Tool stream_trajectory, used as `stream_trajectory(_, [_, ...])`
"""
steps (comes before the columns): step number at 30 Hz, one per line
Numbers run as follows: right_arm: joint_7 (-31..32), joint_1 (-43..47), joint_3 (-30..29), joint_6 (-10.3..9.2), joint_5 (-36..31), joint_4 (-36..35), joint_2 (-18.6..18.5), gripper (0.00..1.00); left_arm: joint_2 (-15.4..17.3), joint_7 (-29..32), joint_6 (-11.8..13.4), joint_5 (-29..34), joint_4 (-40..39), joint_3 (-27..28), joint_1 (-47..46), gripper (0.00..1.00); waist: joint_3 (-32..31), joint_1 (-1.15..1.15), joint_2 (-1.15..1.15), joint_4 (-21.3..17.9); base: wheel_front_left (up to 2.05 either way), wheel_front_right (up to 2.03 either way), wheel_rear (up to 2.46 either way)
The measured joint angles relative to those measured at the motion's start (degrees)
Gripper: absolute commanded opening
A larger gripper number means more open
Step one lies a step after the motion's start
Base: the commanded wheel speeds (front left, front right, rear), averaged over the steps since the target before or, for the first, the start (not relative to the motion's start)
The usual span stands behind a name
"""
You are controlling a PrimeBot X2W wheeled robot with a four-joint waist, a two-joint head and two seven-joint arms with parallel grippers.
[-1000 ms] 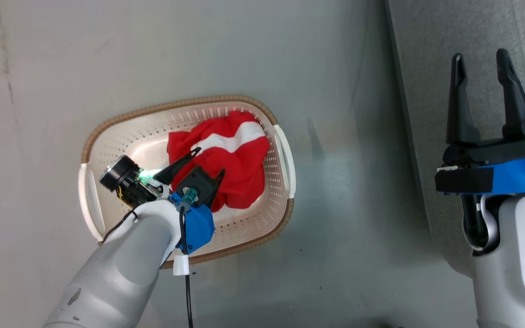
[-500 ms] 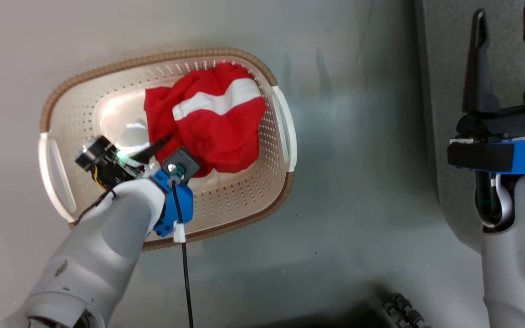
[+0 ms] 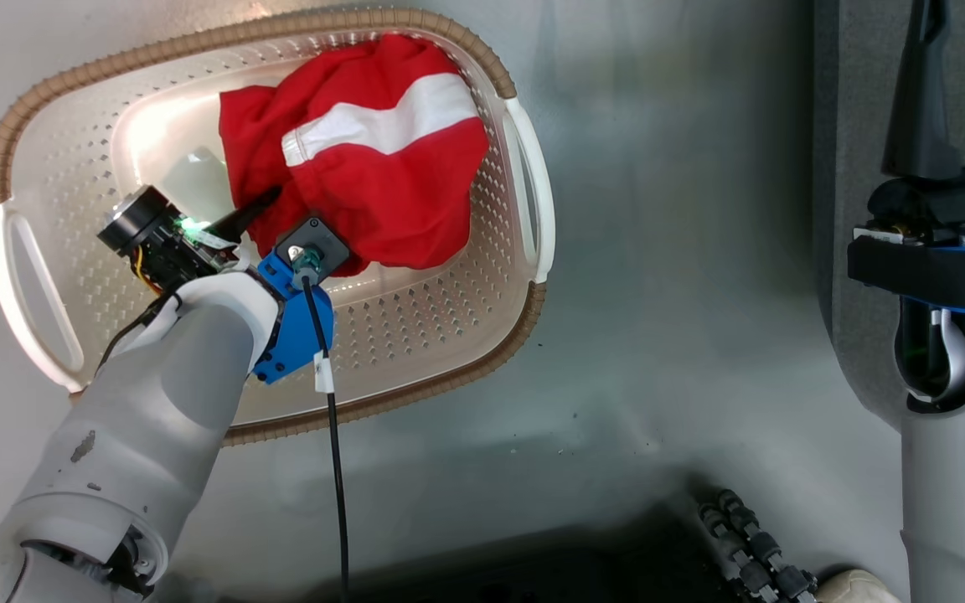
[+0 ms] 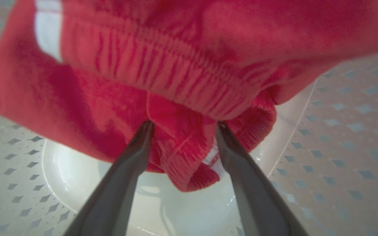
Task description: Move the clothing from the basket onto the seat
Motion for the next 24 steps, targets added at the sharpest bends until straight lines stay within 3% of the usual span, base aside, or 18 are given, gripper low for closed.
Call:
stream_trajectory(7, [0.0,0.1,-0.4,0.0,-0.4,-1.5,0.1,1.0,0.1,1.2,1.0,0.1,0.1,-0.7,-1.5,1.0,1.9,0.0,0.0,-0.3,0.0,0.0,0.0])
stream_trajectory(9, [0.0,0.1,-0.5,0.0,-0.4,-1.7,0.1,1.0,0.0,1.7,1.1,0.0,0.1,-0.9,-1.8,0.0,2.1,-0.01,0.0,-0.2,0.0,0.0,0.0])
stream_trajectory(24, [0.0,0.0,-1.1,0.0,-0.5,-1.0,0.3,1.0,-1.4,-0.1,2.4,-1.3,0.2,-2.1,-2.0,0.0,0.0,0.0,0.0,1.0,0.0,0.0,0.0])
